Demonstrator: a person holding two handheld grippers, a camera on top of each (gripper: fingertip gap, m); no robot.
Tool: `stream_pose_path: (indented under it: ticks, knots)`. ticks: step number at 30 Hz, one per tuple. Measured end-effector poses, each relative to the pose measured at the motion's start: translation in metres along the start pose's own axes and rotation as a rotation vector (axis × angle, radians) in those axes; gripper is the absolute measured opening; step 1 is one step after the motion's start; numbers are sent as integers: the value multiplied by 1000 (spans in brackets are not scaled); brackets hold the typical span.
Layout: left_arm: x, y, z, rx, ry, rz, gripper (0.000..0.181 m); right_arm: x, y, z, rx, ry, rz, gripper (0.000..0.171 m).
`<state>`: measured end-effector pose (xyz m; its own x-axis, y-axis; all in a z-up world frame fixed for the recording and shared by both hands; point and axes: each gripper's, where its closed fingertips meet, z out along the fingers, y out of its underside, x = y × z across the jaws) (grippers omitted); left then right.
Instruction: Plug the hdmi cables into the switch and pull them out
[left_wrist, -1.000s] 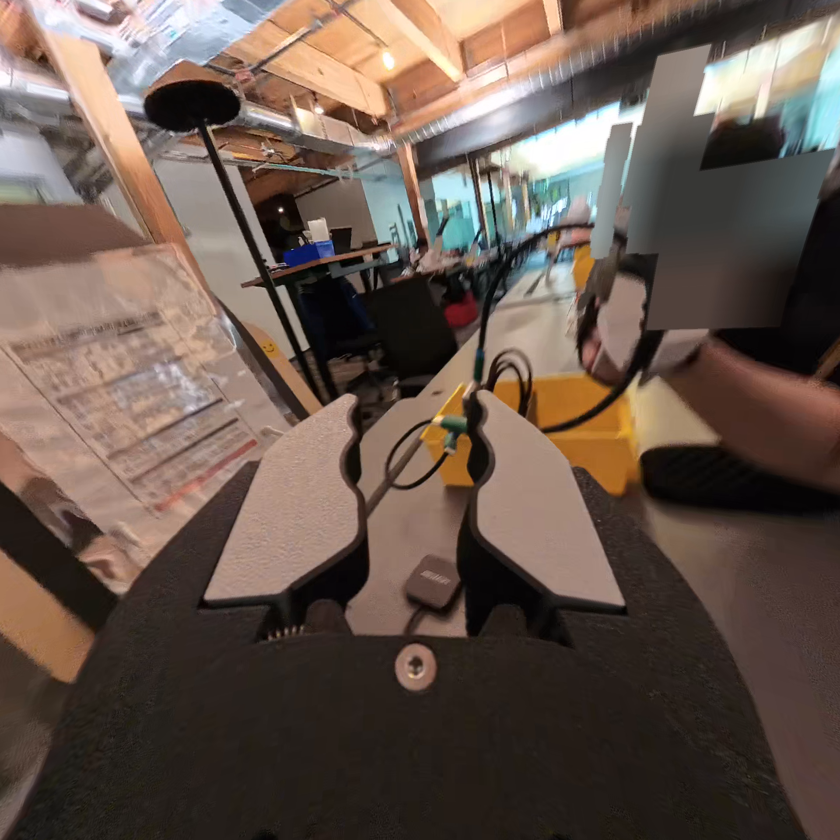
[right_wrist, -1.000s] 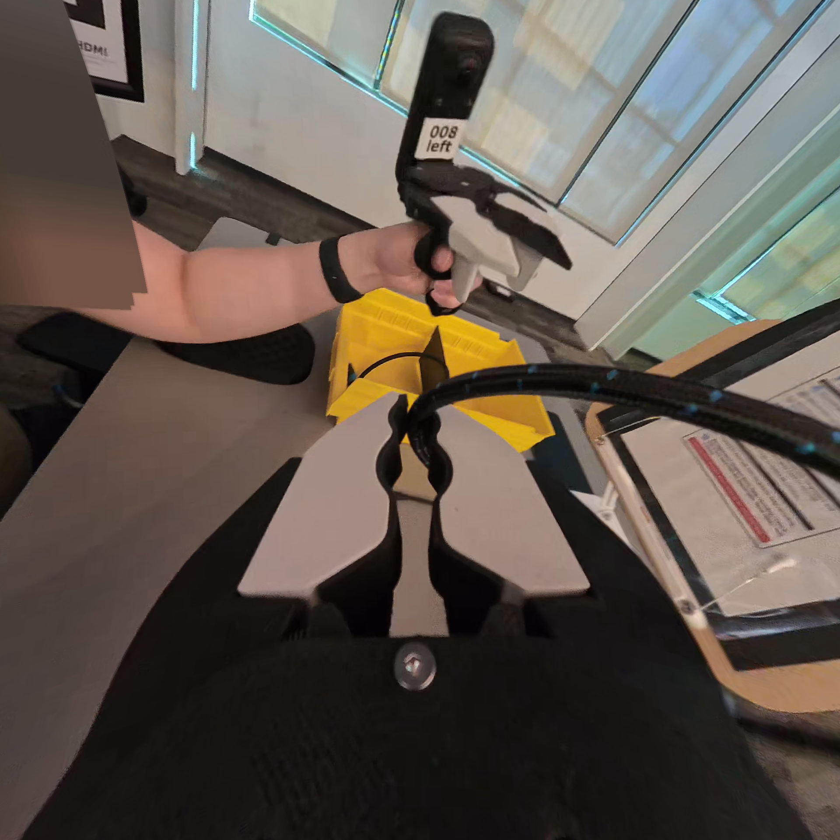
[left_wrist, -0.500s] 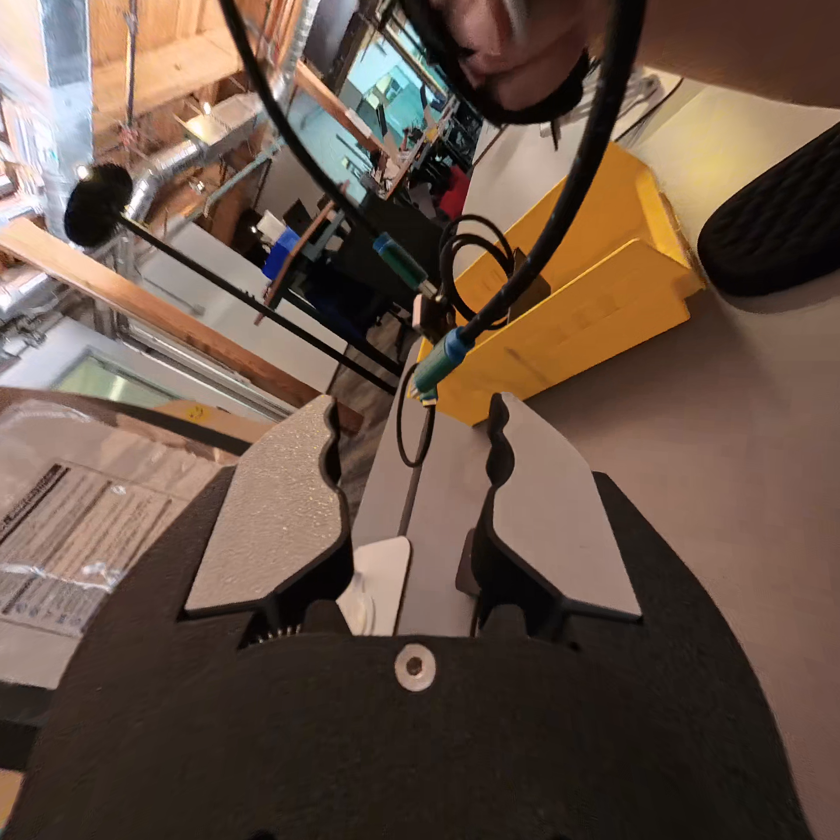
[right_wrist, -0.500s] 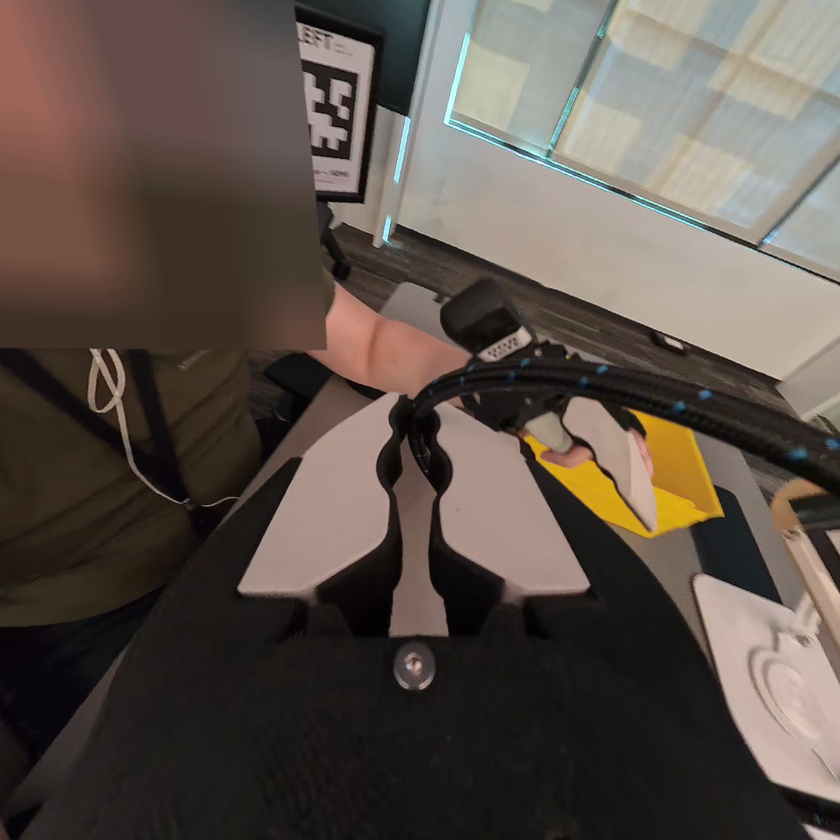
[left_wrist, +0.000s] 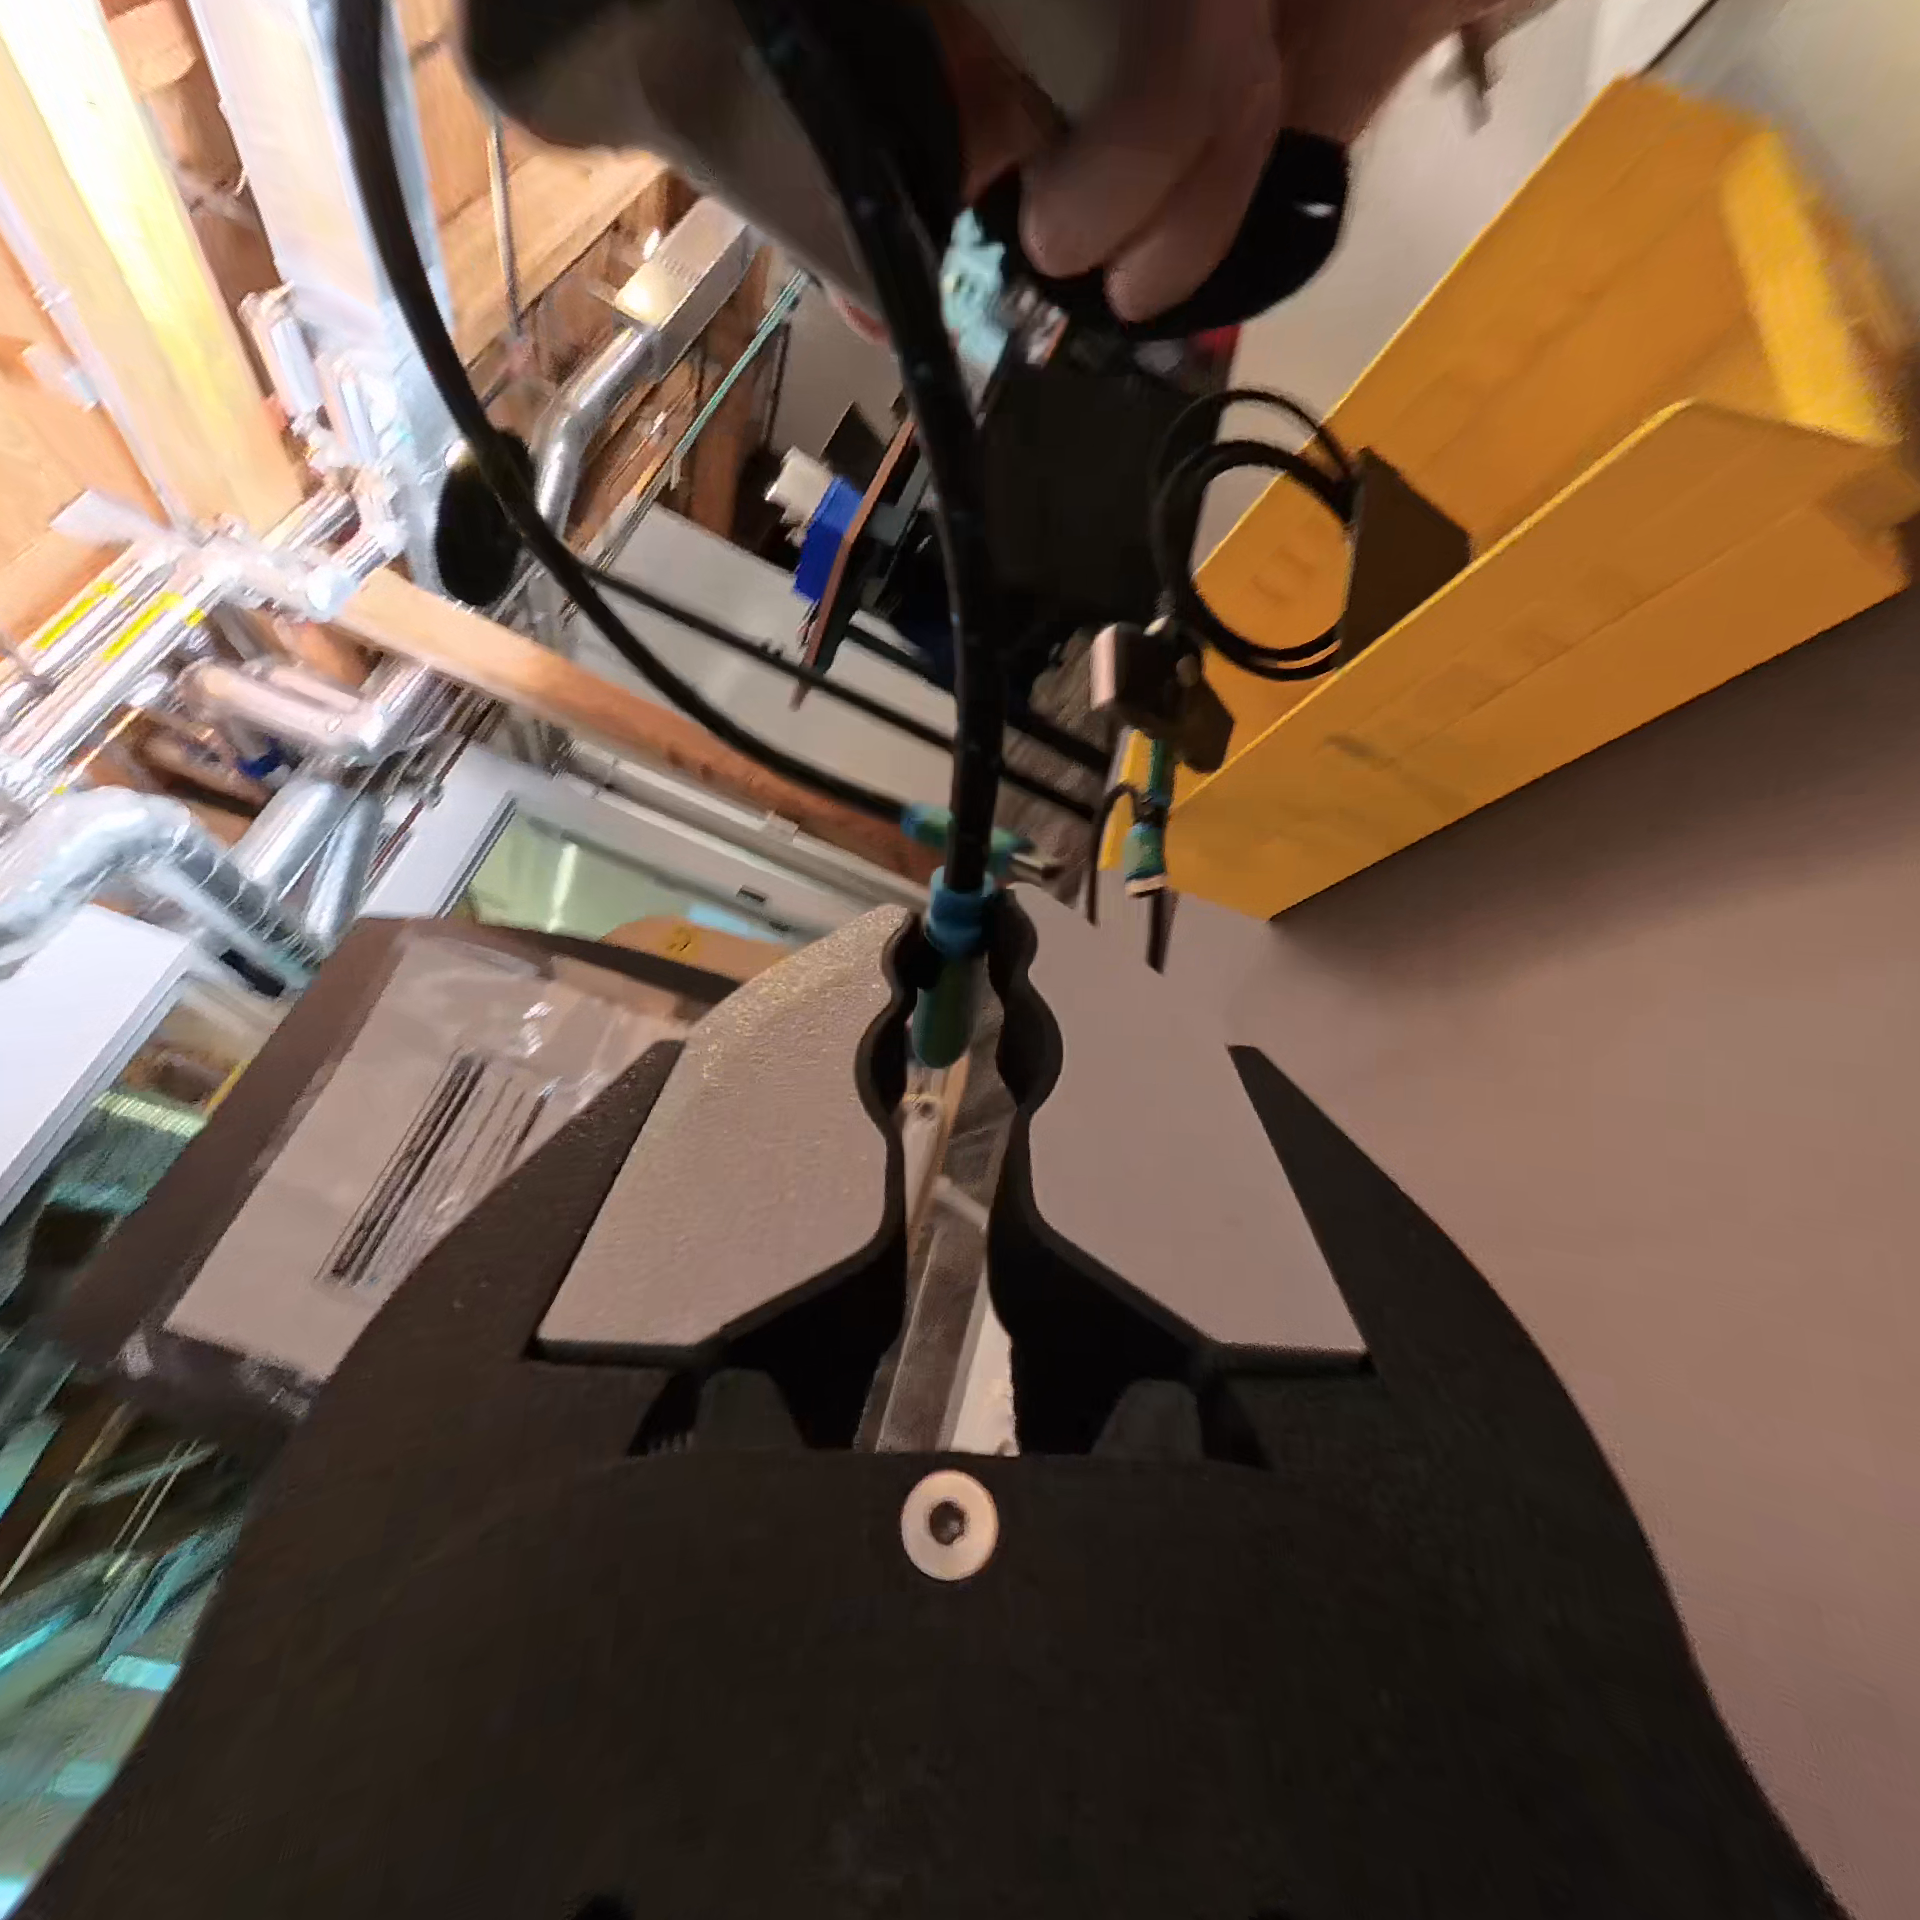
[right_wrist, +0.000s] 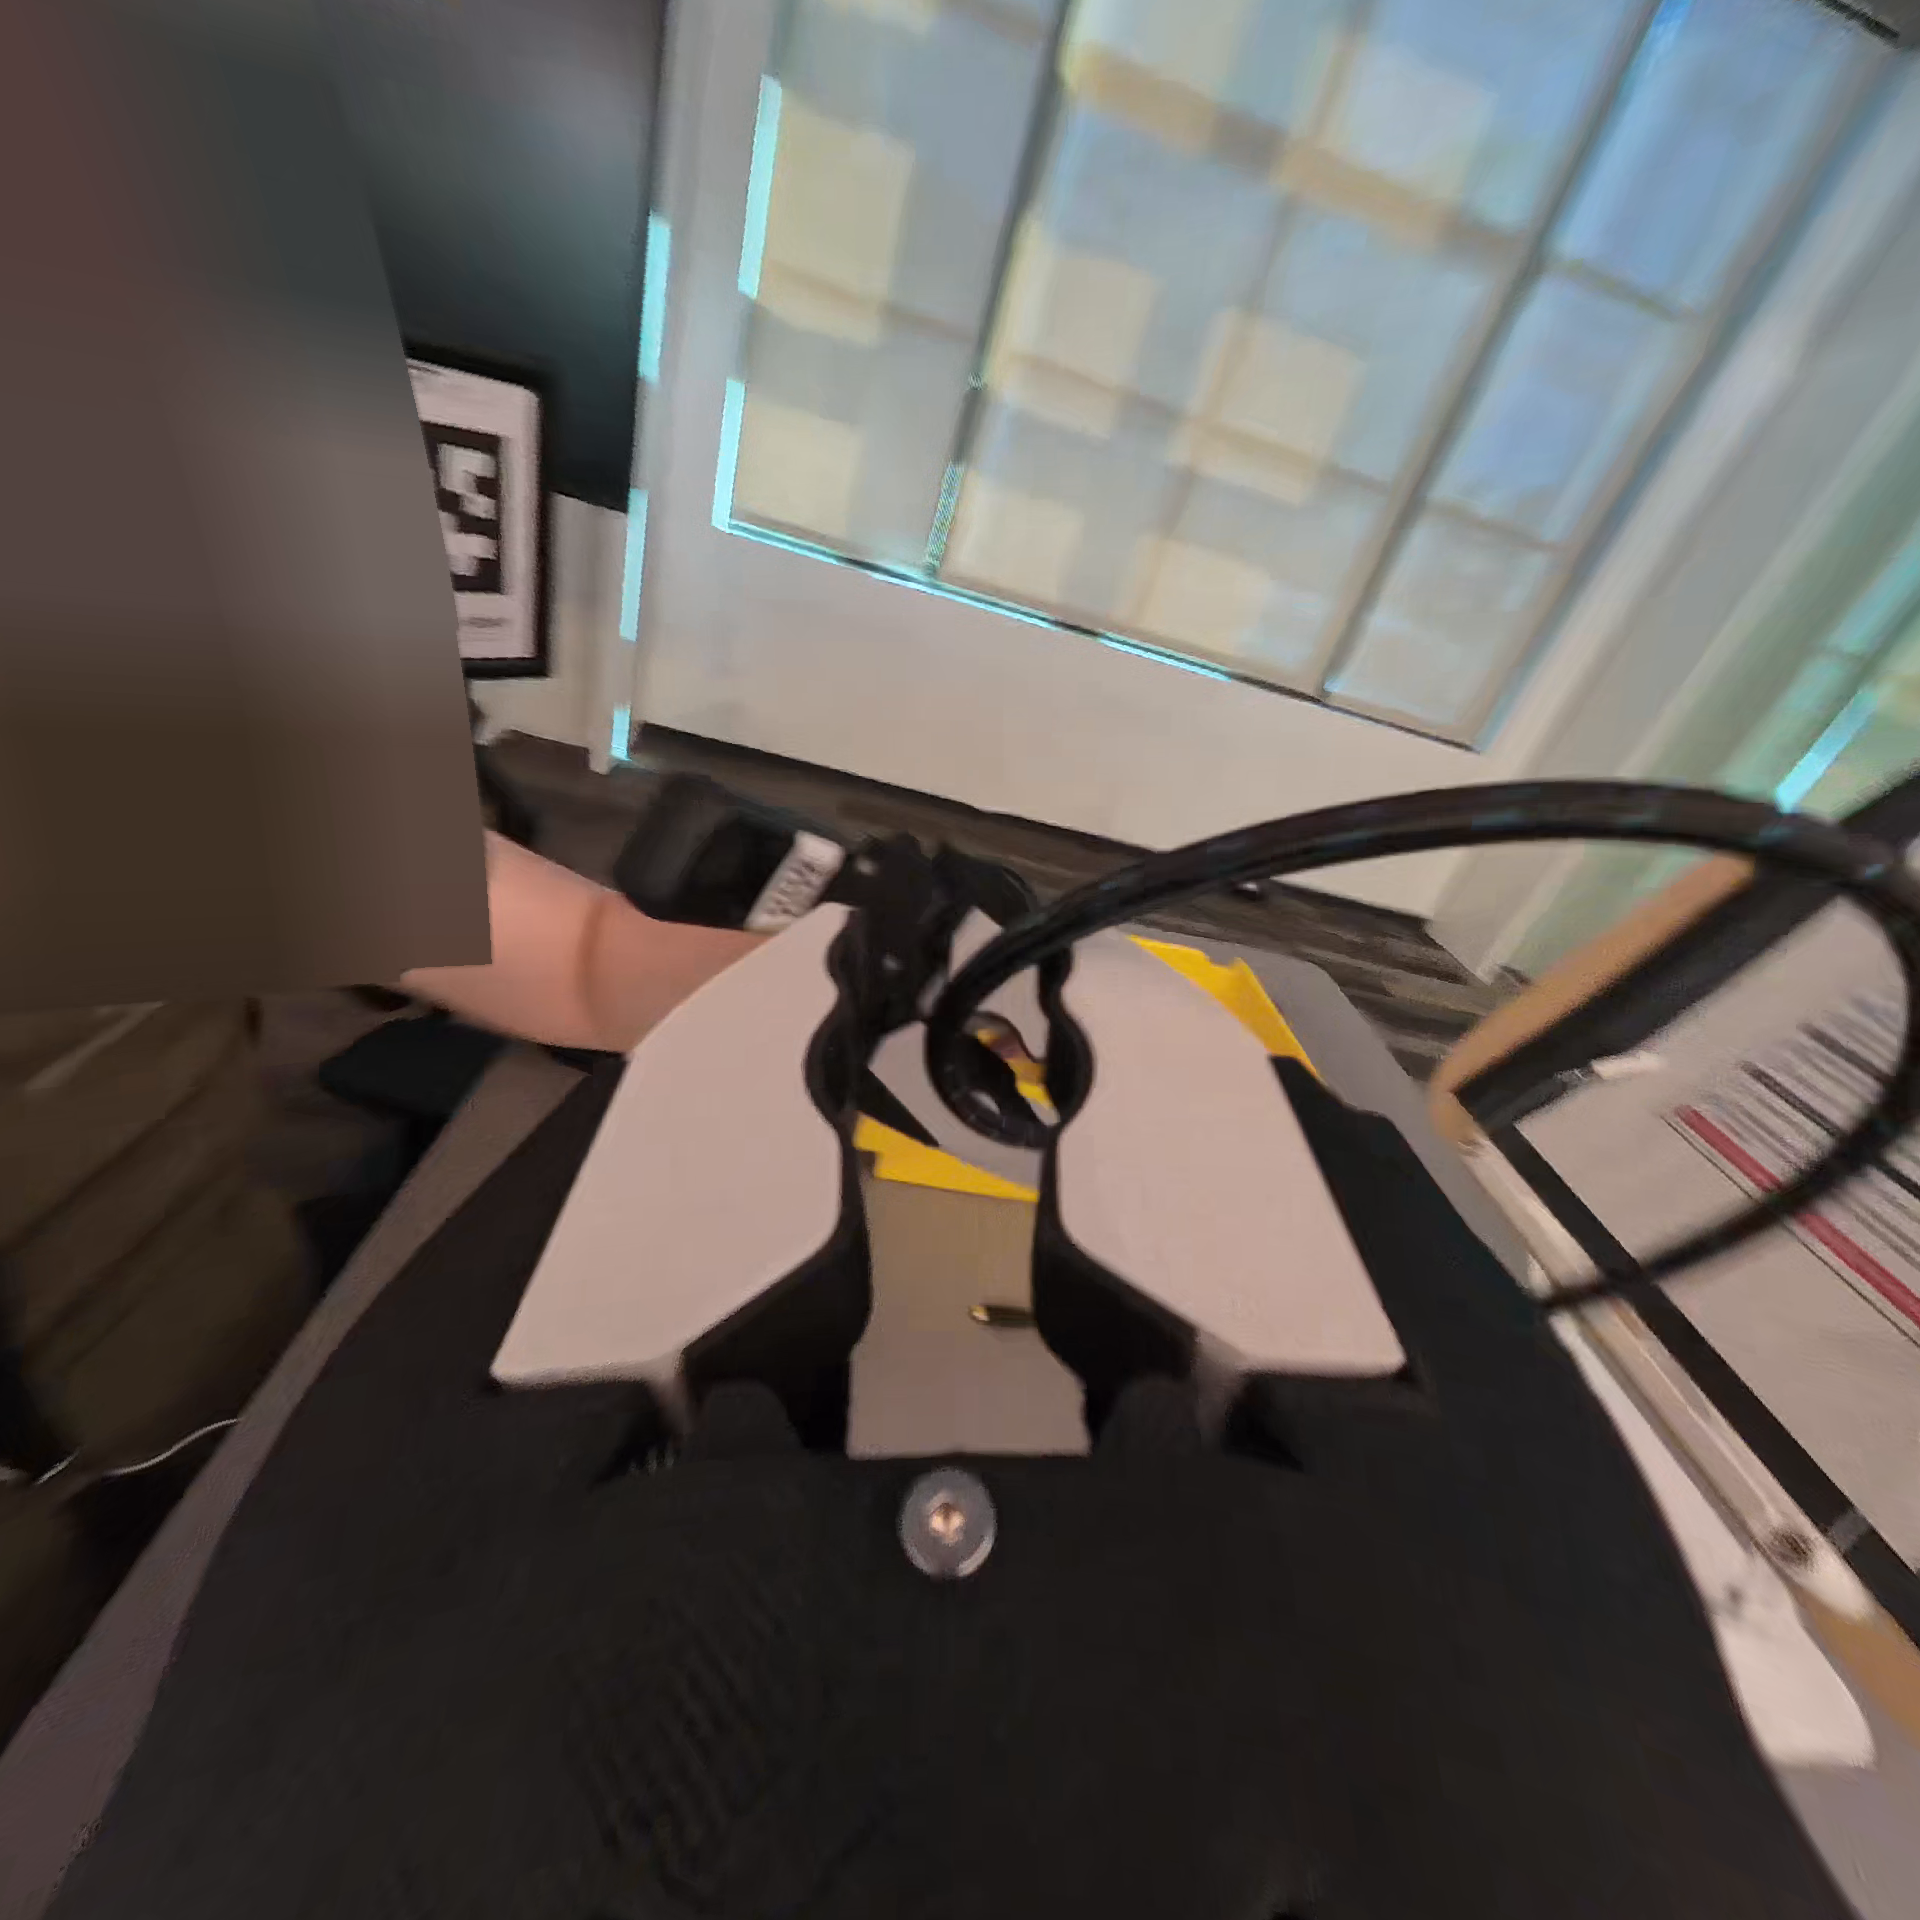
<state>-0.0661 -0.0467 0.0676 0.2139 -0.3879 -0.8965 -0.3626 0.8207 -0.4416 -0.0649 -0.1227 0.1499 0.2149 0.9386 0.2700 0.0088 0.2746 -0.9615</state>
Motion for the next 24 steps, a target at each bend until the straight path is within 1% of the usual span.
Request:
stream_pose_path:
  ticks: [2,4,8,10,13,15,17,19,21,22,23,24]
  knots:
    - [-11,5,-2,-70,-58,66,12,11,16,8,-68,62,0,44]
    - [-18,9,-3,-120,-99,123,12,18,29,19,-98,103,4,54]
    - [-17,7,-4,-137,-96,147,12,34,62,43,-190,206,54,53]
    - [-17,9,-4,-166,-96,188,12,37,76,51,-223,232,82,50]
    - [-16,16,-3,-208,-101,251,12,52,83,50,-220,323,164,39]
    - [-16,17,-3,-215,-104,257,12,62,94,45,-280,390,189,39]
    - [-17,16,-3,-217,-109,265,12,62,98,45,-283,386,208,38]
    - [-17,15,-3,-221,-119,303,12,58,97,49,-253,345,284,38]
    - [-15,15,-2,-238,-123,335,12,55,98,52,-223,310,369,29]
    - [-16,17,-2,-248,-126,345,12,56,99,52,-212,306,394,29]
    - [-15,17,-2,-241,-122,333,12,57,100,52,-207,301,393,27]
    - [-13,16,-1,-219,-103,286,12,58,101,50,-220,303,369,21]
